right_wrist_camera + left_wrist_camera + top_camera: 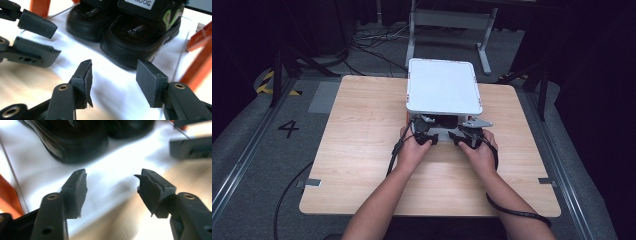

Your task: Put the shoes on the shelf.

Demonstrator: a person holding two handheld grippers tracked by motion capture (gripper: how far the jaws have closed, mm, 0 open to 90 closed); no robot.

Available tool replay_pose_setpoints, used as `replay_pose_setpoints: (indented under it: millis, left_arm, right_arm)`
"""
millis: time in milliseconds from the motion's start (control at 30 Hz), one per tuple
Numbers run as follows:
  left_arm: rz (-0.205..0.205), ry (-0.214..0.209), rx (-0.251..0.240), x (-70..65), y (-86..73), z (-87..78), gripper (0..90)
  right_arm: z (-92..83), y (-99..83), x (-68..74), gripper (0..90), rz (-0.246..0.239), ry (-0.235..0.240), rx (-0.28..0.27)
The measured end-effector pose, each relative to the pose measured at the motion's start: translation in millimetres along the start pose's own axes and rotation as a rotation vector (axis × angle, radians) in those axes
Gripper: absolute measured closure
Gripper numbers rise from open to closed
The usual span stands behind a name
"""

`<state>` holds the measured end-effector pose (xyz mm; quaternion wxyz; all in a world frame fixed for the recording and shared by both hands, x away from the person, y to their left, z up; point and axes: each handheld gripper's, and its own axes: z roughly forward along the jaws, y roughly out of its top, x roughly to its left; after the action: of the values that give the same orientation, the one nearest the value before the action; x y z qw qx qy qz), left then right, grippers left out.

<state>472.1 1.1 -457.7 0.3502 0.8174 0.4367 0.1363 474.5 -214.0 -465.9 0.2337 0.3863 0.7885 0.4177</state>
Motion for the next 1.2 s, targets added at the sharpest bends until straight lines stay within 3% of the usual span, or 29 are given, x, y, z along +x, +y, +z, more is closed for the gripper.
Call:
replay_pose_setpoints:
  millis: [33,133,267,467,500,600,633,700,867,1000,1067,1167,1200]
  left_arm:
    - [0.012,-0.008,-0.001,-3.6,-0.9,-4.9,37.4]
    - [0.035,-0.019,0.006,-14.9,-1.6,-19.2,35.8]
    - [0.068,-0.024,0.013,-30.0,2.9,-48.8,33.3]
    - [0.093,-0.009,-0.006,-32.5,9.7,-77.4,30.0]
    - [0.094,-0.012,-0.014,-29.2,9.5,-89.5,29.3]
    - [0.107,0.007,-0.018,-24.7,7.8,-101.5,26.4]
    - [0.115,0.016,-0.031,-18.4,5.3,-112.6,25.3]
    - [0.110,0.011,-0.042,-11.6,3.0,-122.8,23.0]
    - [0.134,0.028,-0.031,5.3,-7.5,-145.6,19.5]
    - [0.128,0.031,-0.017,19.6,-16.4,-152.9,17.4]
    - [0.108,0.054,0.012,37.1,-25.8,-157.7,17.4]
    - [0.097,0.078,0.022,47.7,-32.3,-159.6,17.4]
    - [0.108,0.119,0.055,58.2,-40.1,-162.0,17.3]
  right_arm:
    - [-14.1,1.9,1.0,46.5,-0.006,0.007,-0.003]
    - [-26.5,5.0,2.4,45.4,-0.009,0.019,-0.010]
    - [-58.8,19.5,6.1,40.3,-0.020,0.063,-0.025]
    - [-92.7,33.0,-1.4,36.4,-0.030,0.093,-0.034]
    - [-97.6,34.3,-3.6,34.7,-0.039,0.095,-0.034]
    - [-107.6,35.2,-9.4,33.3,-0.046,0.092,-0.030]
    - [-118.3,33.6,-16.7,29.2,0.008,0.080,-0.010]
    - [-125.2,31.5,-23.7,27.8,0.032,0.084,0.026]
    - [-144.7,26.5,-40.6,19.5,0.015,0.061,0.029]
    - [-155.3,24.7,-48.4,17.9,-0.005,0.038,0.041]
    - [-161.0,21.7,-55.2,16.0,-0.010,0.043,0.043]
    - [-161.9,15.8,-62.7,15.6,-0.005,0.036,0.064]
    - [-161.8,12.7,-65.4,15.6,0.002,0.030,0.073]
